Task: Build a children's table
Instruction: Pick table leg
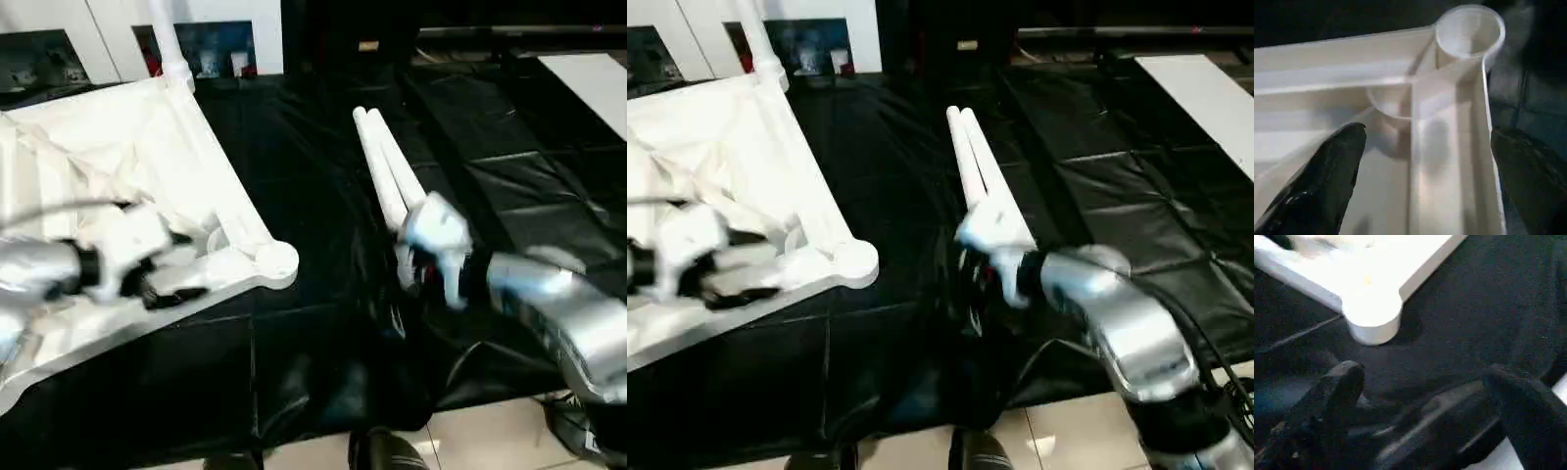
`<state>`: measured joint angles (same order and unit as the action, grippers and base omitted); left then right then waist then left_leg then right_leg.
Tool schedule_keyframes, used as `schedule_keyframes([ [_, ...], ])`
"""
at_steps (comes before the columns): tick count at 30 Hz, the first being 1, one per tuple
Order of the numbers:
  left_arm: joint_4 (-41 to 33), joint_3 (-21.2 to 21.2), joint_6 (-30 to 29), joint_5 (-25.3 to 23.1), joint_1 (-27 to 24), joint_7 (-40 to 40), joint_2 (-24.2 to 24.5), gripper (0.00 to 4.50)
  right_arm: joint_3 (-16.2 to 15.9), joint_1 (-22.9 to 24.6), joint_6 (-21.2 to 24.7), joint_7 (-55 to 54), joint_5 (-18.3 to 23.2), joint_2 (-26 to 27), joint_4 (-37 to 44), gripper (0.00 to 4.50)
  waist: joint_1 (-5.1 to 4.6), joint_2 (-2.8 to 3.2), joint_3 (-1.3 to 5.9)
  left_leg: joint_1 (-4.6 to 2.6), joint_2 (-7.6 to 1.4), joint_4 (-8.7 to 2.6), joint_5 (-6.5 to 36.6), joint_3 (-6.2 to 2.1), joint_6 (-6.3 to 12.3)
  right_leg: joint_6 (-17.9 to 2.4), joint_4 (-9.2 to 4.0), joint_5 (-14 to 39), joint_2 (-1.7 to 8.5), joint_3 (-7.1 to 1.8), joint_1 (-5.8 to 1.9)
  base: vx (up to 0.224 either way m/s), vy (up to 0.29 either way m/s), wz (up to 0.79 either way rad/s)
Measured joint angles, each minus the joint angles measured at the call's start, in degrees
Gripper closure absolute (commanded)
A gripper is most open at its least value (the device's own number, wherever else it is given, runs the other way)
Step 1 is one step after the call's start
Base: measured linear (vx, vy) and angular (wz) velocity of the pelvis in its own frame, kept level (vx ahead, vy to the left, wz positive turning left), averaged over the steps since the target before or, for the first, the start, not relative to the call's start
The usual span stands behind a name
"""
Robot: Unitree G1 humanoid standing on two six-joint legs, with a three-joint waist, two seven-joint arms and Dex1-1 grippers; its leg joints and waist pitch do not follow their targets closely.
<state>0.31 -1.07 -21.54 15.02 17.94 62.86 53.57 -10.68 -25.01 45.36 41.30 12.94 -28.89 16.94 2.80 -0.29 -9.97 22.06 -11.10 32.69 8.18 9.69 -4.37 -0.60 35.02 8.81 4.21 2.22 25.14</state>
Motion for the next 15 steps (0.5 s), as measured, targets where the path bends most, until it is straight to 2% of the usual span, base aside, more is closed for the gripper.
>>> schedule_keyframes([
  [1,-0.10,-2.23,-1.68,2.12,1.11,0.65,0.07,0.00,0.70,-1.65,0.30,-3.96,-1.43,2.89,-2.40,0.03,-0.15,-0.01,0.00,0.01,0.00,0.01,-0.01,0.00,-0.02,-0.04,0.03,-0.03,0.00,0.02,0.01,0.000,0.000,0.00],
  [4,-0.74,-5.71,-3.61,4.61,3.62,0.07,0.32,0.00,2.25,-4.75,1.72,-12.19,-4.86,6.59,-6.37,0.03,-0.21,-0.01,0.01,-0.06,0.03,0.03,-0.02,0.02,-0.03,-0.07,0.07,-0.04,0.02,-0.02,-0.04,0.000,0.000,0.00],
  [6,-0.52,-7.00,-5.77,5.45,6.33,-3.87,-3.08,0.00,2.41,-8.74,7.21,-18.55,-8.93,8.95,-10.49,0.03,-0.08,-0.01,0.01,-0.01,0.09,0.04,-0.04,0.02,-0.06,-0.08,0.12,-0.05,0.07,-0.05,-0.05,0.000,0.000,0.00],
  [9,-2.93,-5.39,-8.94,7.12,6.11,-7.55,-7.95,0.00,2.47,-13.09,13.10,-22.01,-10.19,11.70,-15.35,0.03,-0.17,-0.10,0.07,0.00,0.07,0.18,-0.05,0.04,-0.07,-0.23,0.22,-0.14,0.08,-0.07,-0.09,0.000,0.000,0.00],
  [15,-8.88,-0.93,-13.86,8.62,3.28,-8.01,-10.28,0.00,6.11,-18.23,16.67,-26.75,-9.54,16.28,-26.39,0.03,-0.59,-0.18,0.12,0.13,0.04,0.19,-0.09,0.13,-0.13,-0.30,0.24,-0.18,0.02,-0.03,0.00,0.000,0.000,0.00],
])
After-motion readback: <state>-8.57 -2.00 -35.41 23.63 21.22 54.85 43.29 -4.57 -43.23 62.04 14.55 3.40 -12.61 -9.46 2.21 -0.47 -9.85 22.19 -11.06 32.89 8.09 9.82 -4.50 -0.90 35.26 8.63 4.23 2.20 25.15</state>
